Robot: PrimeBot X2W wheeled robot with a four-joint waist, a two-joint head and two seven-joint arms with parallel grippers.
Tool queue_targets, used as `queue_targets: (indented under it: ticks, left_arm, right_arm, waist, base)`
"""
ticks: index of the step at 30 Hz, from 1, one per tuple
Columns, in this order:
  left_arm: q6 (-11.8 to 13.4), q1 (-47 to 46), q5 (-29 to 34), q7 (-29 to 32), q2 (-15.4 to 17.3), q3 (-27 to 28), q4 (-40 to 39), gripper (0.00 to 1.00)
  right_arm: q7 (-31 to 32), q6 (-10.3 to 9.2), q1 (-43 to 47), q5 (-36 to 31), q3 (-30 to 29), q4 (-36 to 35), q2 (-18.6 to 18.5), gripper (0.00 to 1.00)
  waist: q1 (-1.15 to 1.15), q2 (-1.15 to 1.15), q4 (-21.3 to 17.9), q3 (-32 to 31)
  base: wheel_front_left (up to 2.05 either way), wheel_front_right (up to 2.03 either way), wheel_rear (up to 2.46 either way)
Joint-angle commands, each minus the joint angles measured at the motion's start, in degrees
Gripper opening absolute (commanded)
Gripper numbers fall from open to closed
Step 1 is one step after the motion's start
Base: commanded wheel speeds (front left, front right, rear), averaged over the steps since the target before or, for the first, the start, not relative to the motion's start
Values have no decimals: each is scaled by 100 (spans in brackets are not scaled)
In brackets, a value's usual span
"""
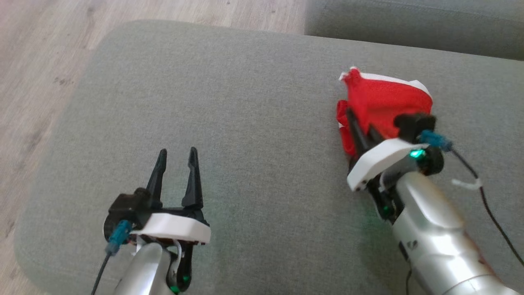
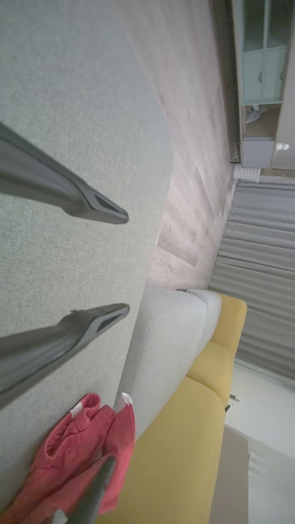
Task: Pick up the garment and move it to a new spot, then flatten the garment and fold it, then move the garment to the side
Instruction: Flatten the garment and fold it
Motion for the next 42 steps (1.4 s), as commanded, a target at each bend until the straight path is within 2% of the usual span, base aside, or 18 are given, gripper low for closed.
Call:
queue_targets:
  ticks: [1,6,7,8,9,14,20,24,26,27,33,38,42]
  left_arm:
    - [20,-111,-71,-29,65,145,-125,100]
    - [81,-193,-53,-29,66,189,-96,100]
    - [87,-197,-35,-29,66,203,-102,100]
    - [89,-198,-24,-29,66,218,-112,100]
    - [89,-196,-17,-29,66,235,-126,100]
    - [63,-212,27,-29,66,273,-212,100]
    - [73,-244,57,-29,66,296,-281,100]
    - [92,-216,73,-29,66,328,-376,100]
    - [98,-189,77,-29,66,360,-435,100]
    - [98,-189,77,-29,66,360,-435,100]
    - [123,-30,216,-29,70,476,-540,100]
    - [97,134,351,-29,67,662,-634,100]
    - [75,112,320,-29,67,572,-661,100]
  right_arm:
    - [-84,-5,-204,-6,170,-82,68,0]
    - [-78,-5,-203,6,783,372,68,0]
    - [-90,-5,-206,-13,910,432,68,4]
    - [-118,-5,-206,-18,1015,478,68,63]
    - [-164,-5,-216,-14,1066,529,68,100]
    - [-456,-5,-300,-127,1178,637,68,100]
    - [-646,-5,-261,-410,498,414,-31,100]
    - [-654,-5,90,-862,-382,-310,-200,100]
    - [-654,-5,365,-1135,-853,-765,-181,100]
    - [-654,-5,365,-1135,-853,-765,-181,100]
    - [-655,-5,1264,-2165,-1903,-1962,-51,100]
    - [-656,-5,2098,-2378,-2234,-2742,62,100]
    - [-656,-5,2297,-2169,-2205,-2900,66,100]
  waist:
    - [0,0,14,10]
    - [0,0,-34,-11]
    - [0,0,-63,-24]
    - [0,0,-97,-41]
    - [0,0,-139,-54]
    - [0,0,-373,-172]
    - [0,0,-720,-382]
    - [0,0,-971,-510]
    - [0,0,-1107,-552]
    - [0,0,-1107,-552]
    - [0,0,-1461,-645]
    - [0,0,-1565,-569]
    - [0,0,-1457,-444]
  base:
    - [0,0,0]
    - [0,0,0]
    - [0,0,0]
    - [0,0,0]
    - [0,0,0]
    - [0,0,0]
    - [0,0,0]
    - [0,0,0]
    - [0,0,0]
    - [0,0,0]
    - [0,0,0]
    - [0,0,0]
    - [0,0,0]
